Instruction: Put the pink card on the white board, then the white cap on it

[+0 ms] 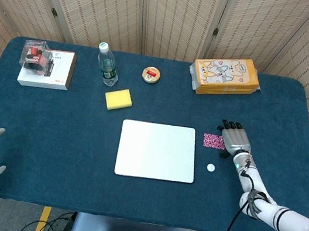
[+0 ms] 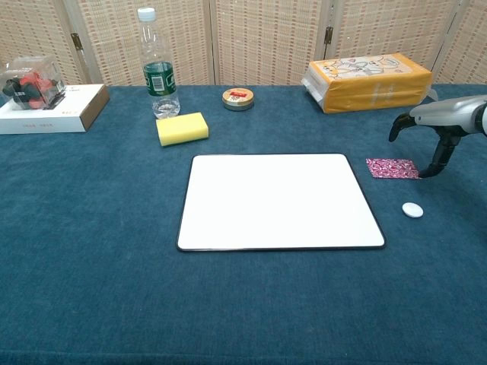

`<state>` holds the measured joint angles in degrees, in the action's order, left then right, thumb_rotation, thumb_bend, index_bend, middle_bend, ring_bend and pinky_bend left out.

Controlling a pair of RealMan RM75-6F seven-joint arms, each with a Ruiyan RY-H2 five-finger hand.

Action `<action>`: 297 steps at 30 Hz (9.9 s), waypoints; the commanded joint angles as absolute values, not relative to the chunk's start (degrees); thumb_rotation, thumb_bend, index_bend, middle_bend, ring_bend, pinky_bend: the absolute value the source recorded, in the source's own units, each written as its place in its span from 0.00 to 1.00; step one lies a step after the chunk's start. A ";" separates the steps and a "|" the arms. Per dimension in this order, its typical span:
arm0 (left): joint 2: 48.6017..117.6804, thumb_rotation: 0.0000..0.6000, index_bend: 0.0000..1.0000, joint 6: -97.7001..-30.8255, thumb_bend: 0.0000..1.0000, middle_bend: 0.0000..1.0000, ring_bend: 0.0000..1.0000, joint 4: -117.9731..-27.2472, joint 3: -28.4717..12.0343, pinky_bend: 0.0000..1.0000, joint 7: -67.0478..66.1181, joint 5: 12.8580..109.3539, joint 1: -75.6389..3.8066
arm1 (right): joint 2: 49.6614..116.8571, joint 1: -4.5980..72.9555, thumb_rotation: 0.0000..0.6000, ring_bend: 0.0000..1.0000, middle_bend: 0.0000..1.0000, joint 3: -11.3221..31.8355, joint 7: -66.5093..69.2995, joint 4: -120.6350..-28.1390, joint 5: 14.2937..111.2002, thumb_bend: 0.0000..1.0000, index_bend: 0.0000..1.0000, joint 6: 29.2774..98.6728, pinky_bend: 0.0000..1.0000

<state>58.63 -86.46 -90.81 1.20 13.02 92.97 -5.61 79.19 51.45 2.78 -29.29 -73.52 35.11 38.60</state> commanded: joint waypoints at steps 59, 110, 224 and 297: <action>58.66 1.00 0.00 -85.63 0.29 0.00 0.05 -89.53 0.85 0.20 14.03 91.73 -5.83 | 89.73 53.29 1.00 0.00 0.05 3.62 -24.87 -57.75 37.42 0.19 0.37 33.73 0.00; 57.35 1.00 0.00 -89.42 0.29 0.00 0.05 -88.32 0.75 0.20 19.71 92.59 -4.10 | 86.51 62.45 1.00 0.00 0.03 5.03 -36.55 -82.72 31.51 0.15 0.22 45.21 0.00; 59.16 1.00 0.00 -85.08 0.29 0.00 0.05 -90.11 0.12 0.20 11.62 90.18 -5.52 | 80.03 38.45 1.00 0.01 0.16 0.47 -22.67 -80.05 63.53 0.18 0.47 47.89 0.00; 56.96 1.00 0.00 -88.82 0.29 0.00 0.05 -86.56 0.92 0.20 23.82 93.14 -4.54 | 92.53 63.70 1.00 0.06 0.19 5.44 -42.72 -73.48 29.96 0.20 0.50 43.82 0.00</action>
<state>56.95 -88.88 -86.59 0.96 23.79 93.21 -4.50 92.48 63.66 5.48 -42.79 -73.55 29.89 43.88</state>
